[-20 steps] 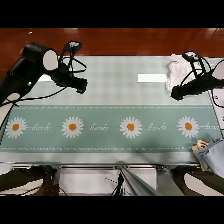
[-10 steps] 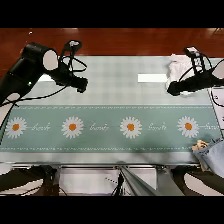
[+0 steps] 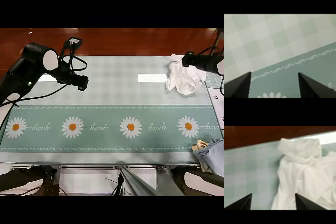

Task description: Fold the shirts.

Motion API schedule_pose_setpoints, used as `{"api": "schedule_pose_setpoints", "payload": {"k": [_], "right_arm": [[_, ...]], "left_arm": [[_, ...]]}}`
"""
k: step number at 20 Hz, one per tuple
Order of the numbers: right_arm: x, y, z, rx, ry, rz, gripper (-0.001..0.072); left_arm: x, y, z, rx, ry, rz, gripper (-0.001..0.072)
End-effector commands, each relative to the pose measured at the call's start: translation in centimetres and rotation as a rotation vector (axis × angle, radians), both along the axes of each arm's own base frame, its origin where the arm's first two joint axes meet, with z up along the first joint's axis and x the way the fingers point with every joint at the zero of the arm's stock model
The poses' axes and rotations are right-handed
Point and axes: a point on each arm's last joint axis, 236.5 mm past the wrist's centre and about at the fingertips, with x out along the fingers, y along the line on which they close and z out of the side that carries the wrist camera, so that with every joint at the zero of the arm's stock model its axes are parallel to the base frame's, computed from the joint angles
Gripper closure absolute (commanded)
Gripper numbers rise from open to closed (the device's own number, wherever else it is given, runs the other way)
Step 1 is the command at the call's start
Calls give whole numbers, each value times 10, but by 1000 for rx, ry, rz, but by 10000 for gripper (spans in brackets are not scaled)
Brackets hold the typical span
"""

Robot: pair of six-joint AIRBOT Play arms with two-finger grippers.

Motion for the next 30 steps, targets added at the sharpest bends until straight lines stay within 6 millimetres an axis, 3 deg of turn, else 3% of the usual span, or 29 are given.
{"api": "schedule_pose_setpoints", "payload": {"k": [1,3,7,14,15,16,17,19,20,22,24,27,30], "right_arm": [[20,-62,-24,45,29,-157,137],[23,-76,-57,63,116,-183,137],[19,-77,-124,89,260,-189,136],[24,-71,-202,157,338,-204,141],[23,-69,-208,175,346,-209,271],[22,-66,-210,195,352,-213,535],[23,-63,-204,210,343,-215,680],[30,-58,-173,198,289,-172,681],[34,-54,-148,187,244,-142,681],[39,-36,-74,160,118,-49,681],[30,-7,8,113,-9,61,682],[-7,51,126,42,-188,220,682],[-66,109,227,20,-391,337,681]], "left_arm": [[1,-1,1,-2,-6,-2,-13],[1,-1,1,-2,-6,-2,-13],[1,-1,0,-2,-6,-2,-13],[1,-1,0,-2,-6,-2,-13],[1,-1,0,-2,-6,-2,-13],[2,-1,1,-2,-7,-2,-13],[1,-1,0,-2,-7,-2,-13],[2,-1,1,-2,-7,-2,-13],[1,-1,1,-2,-7,-2,-13],[1,-1,4,-2,-5,-1,-13],[-6,2,17,10,22,0,-13],[-17,7,66,15,35,2,-13],[-19,7,148,-46,-100,1,-13]]}}
